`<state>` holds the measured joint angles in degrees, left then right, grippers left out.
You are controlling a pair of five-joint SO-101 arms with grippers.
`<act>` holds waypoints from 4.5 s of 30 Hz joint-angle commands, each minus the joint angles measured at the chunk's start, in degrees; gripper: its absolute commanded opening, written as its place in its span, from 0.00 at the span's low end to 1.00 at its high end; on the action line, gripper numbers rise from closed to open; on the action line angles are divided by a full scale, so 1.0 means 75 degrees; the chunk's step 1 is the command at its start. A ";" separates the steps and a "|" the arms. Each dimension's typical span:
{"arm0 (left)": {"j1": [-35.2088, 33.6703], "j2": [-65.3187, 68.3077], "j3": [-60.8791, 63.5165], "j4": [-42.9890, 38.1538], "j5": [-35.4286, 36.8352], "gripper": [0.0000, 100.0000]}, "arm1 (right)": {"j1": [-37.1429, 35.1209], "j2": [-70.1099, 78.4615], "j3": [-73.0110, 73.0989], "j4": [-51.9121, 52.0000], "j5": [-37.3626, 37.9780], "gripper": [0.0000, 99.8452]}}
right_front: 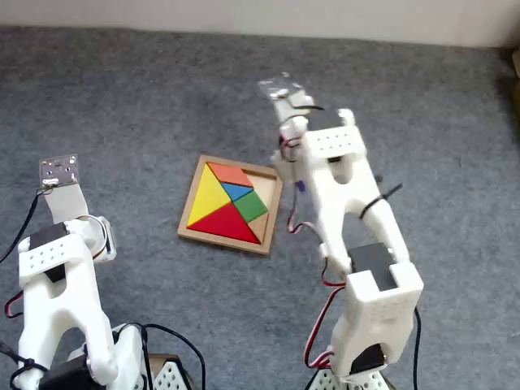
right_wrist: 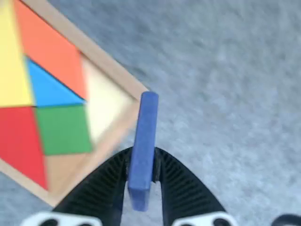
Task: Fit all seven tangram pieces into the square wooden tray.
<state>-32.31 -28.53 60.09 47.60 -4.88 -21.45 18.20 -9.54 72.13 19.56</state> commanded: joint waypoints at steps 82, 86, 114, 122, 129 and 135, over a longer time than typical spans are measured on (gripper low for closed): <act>0.0193 -0.0229 -0.0029 -0.0234 -0.0047 0.20 | -0.0674 0.0545 0.0275 -0.0486 -0.0516 0.00; 0.0264 -0.0275 -0.0029 -0.0223 -0.0047 0.20 | -0.0522 -0.0779 0.0744 -0.0346 -0.0539 0.00; 0.1389 -0.6042 0.3089 -0.0094 -0.0035 0.20 | 0.1084 -0.8481 0.8797 -0.2456 -0.1606 0.01; 0.2163 -0.8059 0.4308 -0.0082 -0.0047 0.19 | 0.1084 -0.9582 0.9875 -0.2456 -0.1793 0.01; 0.2925 -0.9571 0.4976 0.0422 -0.0059 0.19 | 0.1084 -1.0895 1.1106 -0.2456 -0.1758 0.01; 0.3136 -1.0110 0.4952 0.1160 -0.0059 0.19 | 0.1084 -1.2571 1.2525 -0.2456 -0.1758 0.01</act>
<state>-9.71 -101.85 95.96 55.43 -4.88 -14.07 -69.80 81.80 54.64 6.73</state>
